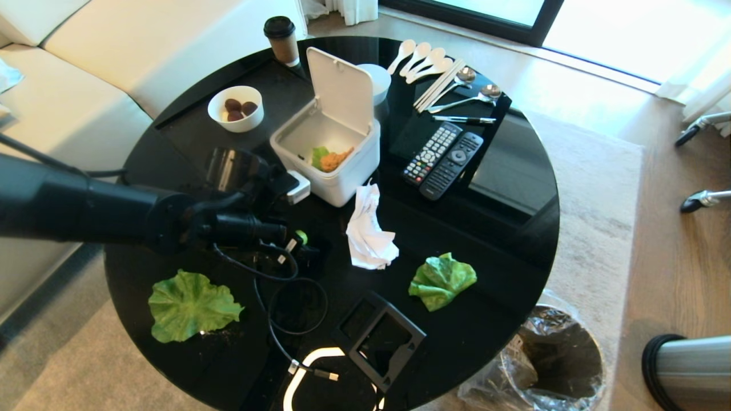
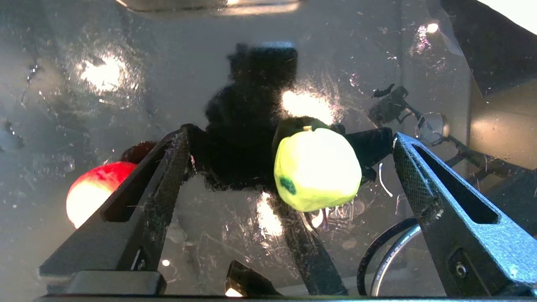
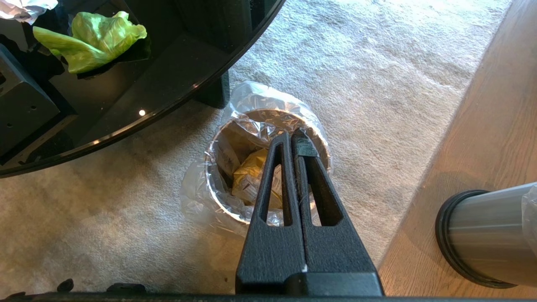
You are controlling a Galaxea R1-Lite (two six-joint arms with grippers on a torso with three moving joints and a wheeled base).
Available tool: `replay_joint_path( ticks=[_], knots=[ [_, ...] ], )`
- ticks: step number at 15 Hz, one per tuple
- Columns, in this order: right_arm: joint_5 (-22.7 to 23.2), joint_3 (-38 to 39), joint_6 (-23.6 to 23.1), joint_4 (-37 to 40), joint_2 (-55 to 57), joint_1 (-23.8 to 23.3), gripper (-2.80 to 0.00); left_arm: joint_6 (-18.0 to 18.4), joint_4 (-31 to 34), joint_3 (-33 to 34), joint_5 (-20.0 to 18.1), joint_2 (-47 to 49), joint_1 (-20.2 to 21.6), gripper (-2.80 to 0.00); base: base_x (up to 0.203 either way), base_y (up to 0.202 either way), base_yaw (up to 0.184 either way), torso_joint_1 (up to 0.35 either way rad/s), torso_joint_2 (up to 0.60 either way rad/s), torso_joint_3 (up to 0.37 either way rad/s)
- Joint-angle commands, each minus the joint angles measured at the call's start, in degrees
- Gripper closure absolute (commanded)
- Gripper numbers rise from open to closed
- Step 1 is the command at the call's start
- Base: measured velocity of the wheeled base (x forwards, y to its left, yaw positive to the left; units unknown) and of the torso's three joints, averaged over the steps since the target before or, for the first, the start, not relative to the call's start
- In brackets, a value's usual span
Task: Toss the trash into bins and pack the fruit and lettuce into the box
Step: Pick up the fruit
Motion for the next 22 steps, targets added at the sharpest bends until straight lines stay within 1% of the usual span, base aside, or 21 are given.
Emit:
replay_joint_path(
  ticks=[1,9,10,22],
  knots=[
    [0.05,0.01,-0.02,-0.04,0.07,0.02,0.0,0.95,0.16,-0.03,-0.04,0.51,-0.01,-2.8,0.0,0.0,0.0,0.0,0.0,0.0],
    [0.05,0.01,-0.02,-0.04,0.07,0.02,0.0,0.95,0.28,0.85,-0.13,0.16,-0.01,-2.8,0.0,0.0,0.0,0.0,0.0,0.0],
    [0.05,0.01,-0.02,-0.04,0.07,0.02,0.0,0.95,0.28,0.85,-0.22,0.16,-0.01,0.0,0.0,0.0,0.0,0.0,0.0,0.0],
    [0.05,0.01,-0.02,-0.04,0.07,0.02,0.0,0.6,0.37,0.93,-0.22,-1.88,0.34,0.0,0.0,0.0,0.0,0.0,0.0,0.0]
  ],
)
